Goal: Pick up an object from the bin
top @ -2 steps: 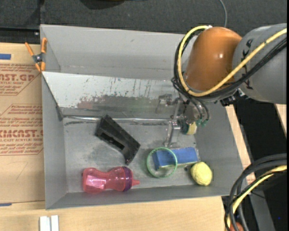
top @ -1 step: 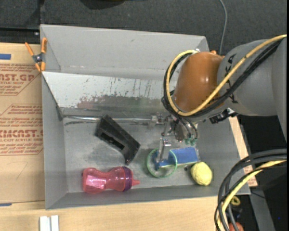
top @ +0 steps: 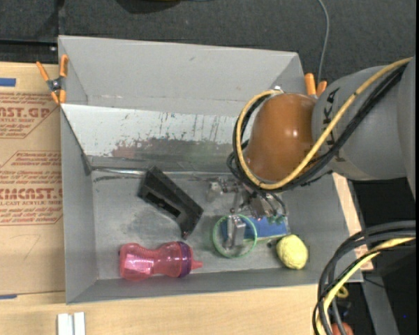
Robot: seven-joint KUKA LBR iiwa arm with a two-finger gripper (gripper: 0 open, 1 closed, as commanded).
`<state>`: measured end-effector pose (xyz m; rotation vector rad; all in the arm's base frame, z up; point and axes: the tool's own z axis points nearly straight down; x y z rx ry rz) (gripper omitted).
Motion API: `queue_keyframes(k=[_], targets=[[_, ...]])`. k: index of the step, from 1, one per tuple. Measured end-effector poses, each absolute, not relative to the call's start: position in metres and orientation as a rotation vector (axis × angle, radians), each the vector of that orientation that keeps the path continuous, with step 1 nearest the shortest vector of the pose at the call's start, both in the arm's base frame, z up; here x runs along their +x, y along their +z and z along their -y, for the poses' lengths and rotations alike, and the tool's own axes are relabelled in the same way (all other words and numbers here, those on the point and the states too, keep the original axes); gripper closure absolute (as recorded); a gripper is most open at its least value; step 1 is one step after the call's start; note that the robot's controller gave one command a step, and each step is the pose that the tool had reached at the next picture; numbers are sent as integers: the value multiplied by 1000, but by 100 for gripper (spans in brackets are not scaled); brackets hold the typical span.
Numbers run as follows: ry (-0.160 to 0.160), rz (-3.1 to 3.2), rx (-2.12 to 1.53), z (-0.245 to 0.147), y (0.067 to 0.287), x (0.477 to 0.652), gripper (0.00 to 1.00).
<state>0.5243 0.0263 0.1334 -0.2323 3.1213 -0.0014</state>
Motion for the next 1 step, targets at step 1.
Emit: queue_keyframes(k=[1], targets=[[0,-3140,-122,-10,92,516,0]])
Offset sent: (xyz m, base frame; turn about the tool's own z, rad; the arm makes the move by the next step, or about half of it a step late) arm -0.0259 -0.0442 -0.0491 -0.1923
